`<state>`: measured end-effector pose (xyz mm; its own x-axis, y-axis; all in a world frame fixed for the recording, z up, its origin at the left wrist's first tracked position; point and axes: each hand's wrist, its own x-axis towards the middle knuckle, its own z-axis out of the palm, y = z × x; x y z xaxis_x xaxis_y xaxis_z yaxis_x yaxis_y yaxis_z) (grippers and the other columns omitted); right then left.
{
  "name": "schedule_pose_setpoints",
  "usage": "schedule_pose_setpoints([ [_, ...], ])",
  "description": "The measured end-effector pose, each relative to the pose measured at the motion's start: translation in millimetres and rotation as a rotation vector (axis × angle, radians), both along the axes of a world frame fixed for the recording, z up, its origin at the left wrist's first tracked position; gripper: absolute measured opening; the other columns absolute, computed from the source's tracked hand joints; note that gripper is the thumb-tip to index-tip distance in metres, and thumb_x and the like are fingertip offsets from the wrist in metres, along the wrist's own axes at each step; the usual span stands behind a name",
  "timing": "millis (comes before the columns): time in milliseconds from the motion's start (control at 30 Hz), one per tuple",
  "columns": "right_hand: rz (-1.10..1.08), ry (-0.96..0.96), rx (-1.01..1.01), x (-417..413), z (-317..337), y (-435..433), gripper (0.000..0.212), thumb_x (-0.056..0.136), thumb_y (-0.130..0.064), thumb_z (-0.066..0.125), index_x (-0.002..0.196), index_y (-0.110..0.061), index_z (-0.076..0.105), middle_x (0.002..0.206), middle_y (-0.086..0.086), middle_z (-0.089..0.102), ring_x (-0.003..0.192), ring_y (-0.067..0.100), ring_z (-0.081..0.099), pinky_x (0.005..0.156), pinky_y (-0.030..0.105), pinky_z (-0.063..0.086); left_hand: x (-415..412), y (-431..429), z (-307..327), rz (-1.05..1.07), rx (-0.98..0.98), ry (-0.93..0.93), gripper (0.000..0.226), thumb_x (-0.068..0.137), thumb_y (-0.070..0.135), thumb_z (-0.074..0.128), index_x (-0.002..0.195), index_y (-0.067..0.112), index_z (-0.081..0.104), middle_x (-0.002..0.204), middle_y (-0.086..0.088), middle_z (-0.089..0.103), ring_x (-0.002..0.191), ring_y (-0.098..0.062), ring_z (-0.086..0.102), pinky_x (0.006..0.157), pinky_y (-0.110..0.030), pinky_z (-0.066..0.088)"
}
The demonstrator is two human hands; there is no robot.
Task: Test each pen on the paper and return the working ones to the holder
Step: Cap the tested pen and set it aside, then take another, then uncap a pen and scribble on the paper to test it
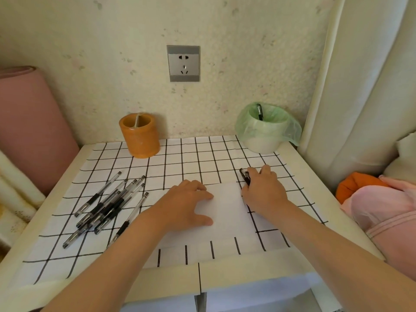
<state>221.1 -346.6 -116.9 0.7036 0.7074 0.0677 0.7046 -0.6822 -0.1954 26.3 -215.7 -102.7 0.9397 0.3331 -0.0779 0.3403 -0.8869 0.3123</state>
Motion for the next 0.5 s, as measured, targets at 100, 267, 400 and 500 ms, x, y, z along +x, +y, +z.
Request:
schedule_pose_setpoints([
  [100,0.047,-0.051,-0.032,-3.8,0.5,-0.7,0.055,0.096,-0.043,0.043,0.148,-0.027,0.032,0.132,0.011,0.038,0.114,0.029,0.044,0.079,0.037,0.047,-0.9,0.4,-0.8,0.007,-0.018,-0.002,0.069,0.084,0.057,0.068,0.145,0.037,0.044,0.144,0.015,0.036,0.134,-0.008,0.027,0.11,-0.028,0.026],
  [267,0.049,-0.174,-0.101,-8.8,1.2,3.0,0.048,0.097,-0.039,0.042,0.143,-0.028,0.04,0.129,0.011,0.04,0.114,0.029,0.044,0.079,0.036,0.043,-0.8,-0.1,-1.1,0.008,-0.014,-0.006,0.068,0.084,0.057,0.066,0.145,0.036,0.044,0.144,0.014,0.035,0.135,-0.009,0.026,0.111,-0.031,0.028],
  [400,0.116,-0.209,0.022,-18.5,20.1,12.4,0.047,0.094,-0.039,0.048,0.14,-0.026,0.049,0.124,0.01,0.045,0.111,0.029,0.047,0.083,0.037,0.043,-5.0,2.5,1.4,0.013,-0.007,-0.074,0.063,0.087,0.057,0.064,0.143,0.036,0.046,0.141,0.014,0.039,0.133,-0.009,0.03,0.11,-0.031,0.03],
  [500,0.226,0.014,0.172,-38.0,41.7,25.5,0.036,0.095,-0.037,0.049,0.129,-0.03,0.059,0.118,0.001,0.052,0.105,0.022,0.055,0.082,0.036,0.049,-15.0,10.6,9.4,0.065,-0.005,-0.176,0.053,0.089,0.053,0.063,0.138,0.034,0.052,0.129,0.014,0.048,0.123,-0.009,0.039,0.105,-0.031,0.037],
])
